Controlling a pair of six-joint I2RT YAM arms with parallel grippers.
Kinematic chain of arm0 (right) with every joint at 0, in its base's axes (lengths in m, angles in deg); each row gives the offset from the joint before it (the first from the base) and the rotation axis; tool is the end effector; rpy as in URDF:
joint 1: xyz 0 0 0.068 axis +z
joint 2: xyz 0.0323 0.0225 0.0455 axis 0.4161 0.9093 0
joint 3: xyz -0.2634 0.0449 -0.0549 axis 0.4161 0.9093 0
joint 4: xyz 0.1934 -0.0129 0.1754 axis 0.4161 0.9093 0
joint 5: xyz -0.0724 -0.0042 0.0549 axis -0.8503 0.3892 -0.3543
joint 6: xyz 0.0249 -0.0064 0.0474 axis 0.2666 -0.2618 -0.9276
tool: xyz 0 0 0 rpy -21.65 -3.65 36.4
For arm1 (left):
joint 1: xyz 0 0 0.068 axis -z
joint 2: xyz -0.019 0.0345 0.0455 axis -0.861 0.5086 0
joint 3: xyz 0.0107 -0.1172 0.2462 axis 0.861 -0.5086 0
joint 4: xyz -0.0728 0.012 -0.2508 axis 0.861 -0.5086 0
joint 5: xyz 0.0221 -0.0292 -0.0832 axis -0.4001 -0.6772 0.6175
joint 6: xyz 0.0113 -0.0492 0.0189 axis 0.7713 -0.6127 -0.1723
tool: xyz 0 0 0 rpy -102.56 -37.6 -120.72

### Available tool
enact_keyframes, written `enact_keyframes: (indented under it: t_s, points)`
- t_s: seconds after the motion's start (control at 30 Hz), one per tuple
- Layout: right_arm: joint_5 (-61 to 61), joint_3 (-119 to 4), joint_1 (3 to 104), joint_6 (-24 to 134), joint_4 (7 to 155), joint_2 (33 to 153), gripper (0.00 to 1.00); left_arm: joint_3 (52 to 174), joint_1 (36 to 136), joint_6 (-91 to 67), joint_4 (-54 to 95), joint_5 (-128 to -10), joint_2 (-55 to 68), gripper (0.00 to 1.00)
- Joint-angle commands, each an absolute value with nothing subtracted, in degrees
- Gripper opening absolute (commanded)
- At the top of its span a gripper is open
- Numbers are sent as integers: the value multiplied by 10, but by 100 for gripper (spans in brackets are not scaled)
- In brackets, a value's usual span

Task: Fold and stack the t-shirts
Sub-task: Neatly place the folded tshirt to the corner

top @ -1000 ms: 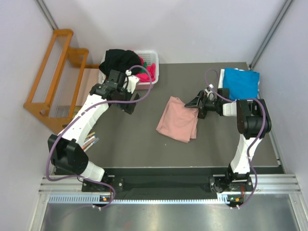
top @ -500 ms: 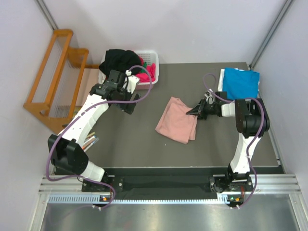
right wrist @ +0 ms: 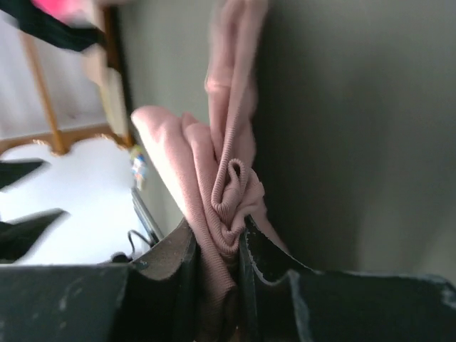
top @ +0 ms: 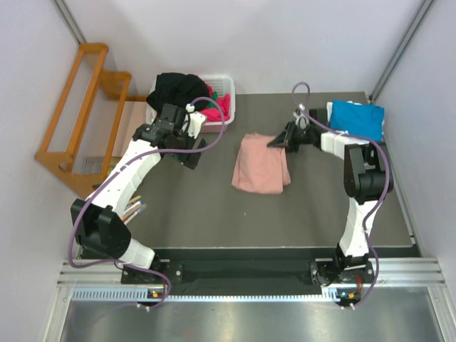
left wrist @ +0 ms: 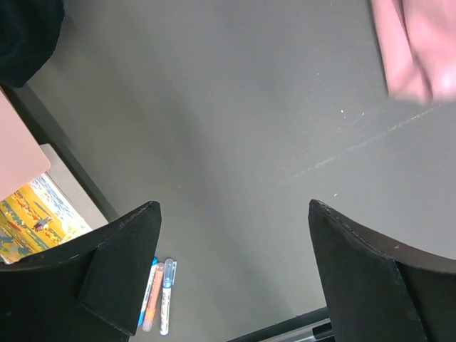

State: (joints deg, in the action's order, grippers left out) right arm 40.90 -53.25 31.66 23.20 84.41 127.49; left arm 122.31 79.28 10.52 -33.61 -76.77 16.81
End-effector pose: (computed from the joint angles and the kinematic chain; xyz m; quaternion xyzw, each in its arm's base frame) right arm 0.4108 0.0777 0.1525 0.0890 0.8599 0.4782 0.1549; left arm 0.2910 -0.1055 0.3269 0.2565 0.9219 -0.0270 0.2891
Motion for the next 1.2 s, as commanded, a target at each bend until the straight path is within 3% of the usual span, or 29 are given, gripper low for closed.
enact_keyframes:
  t_s: [0.0,0.23,0.57,1.0,1.17]
  points:
    - [402,-697,299,224,855,1297,0,1218,789,104,-339,-768,137,89]
    - [392,-848,231,166,864,1330,0,1195,783,114,-339,-785,113,89]
    - [298,-750,91,94,750,1228,0,1184,774,117,-334,-776,106,89]
    - [329,-897,45,41,747,1283,0,1188,774,106,-333,-744,121,89]
    - [289,-841,6,31,717,1224,0,1185,774,105,-331,-745,123,89]
